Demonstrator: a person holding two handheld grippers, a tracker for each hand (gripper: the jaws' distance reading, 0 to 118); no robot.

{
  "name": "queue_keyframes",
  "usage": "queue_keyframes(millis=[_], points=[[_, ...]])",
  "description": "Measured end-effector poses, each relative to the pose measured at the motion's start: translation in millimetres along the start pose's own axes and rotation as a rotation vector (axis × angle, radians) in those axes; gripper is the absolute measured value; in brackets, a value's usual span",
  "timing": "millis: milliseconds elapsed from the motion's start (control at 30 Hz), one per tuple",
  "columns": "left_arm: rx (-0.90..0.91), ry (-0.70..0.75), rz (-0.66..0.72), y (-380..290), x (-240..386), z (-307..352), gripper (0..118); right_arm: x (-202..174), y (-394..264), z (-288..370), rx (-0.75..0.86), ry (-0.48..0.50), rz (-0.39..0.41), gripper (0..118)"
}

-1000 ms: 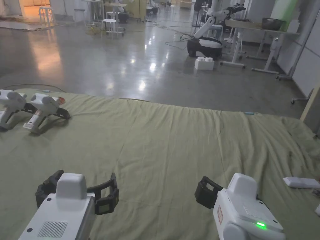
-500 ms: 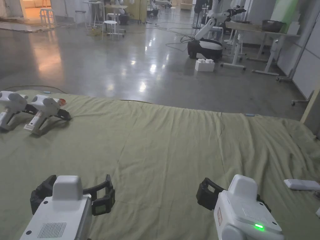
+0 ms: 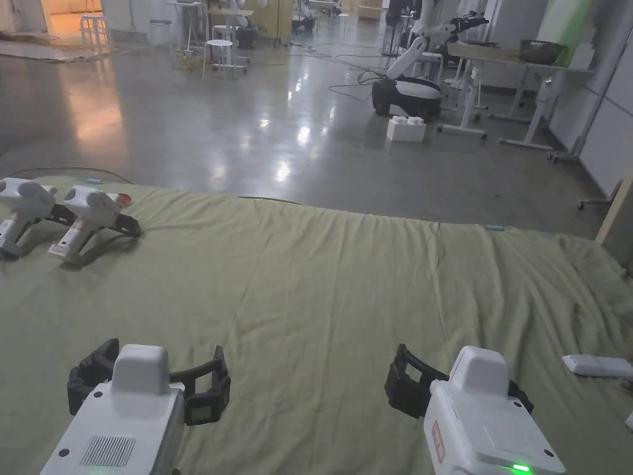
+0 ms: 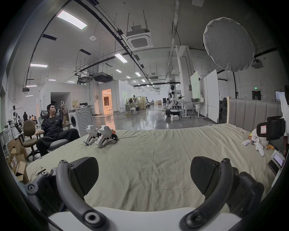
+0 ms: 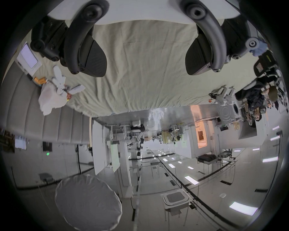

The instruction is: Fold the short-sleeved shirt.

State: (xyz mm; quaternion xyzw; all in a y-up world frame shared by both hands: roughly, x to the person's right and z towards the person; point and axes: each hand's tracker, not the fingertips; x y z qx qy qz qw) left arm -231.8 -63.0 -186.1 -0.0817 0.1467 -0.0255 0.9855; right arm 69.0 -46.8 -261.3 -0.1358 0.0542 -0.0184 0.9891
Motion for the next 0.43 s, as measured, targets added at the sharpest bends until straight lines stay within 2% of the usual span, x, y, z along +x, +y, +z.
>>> queue_keyframes(millis=[133, 300, 433], points=[[0.005, -0.003, -0.007, -1.2, -2.0, -3.6, 118, -5.6, 0.6, -2.9, 0.014, -0.059, 0.043, 104], [0.018, -0.020, 0.033, 2.6, -9.1, -4.1, 118, -2.9, 2.4, -0.7, 0.103, -0.039, 0.047, 104], [0.028, -0.027, 0.035, 4.5, -10.2, -4.1, 118, -1.8, 4.2, -1.6, 0.113, -0.040, 0.064, 104]])
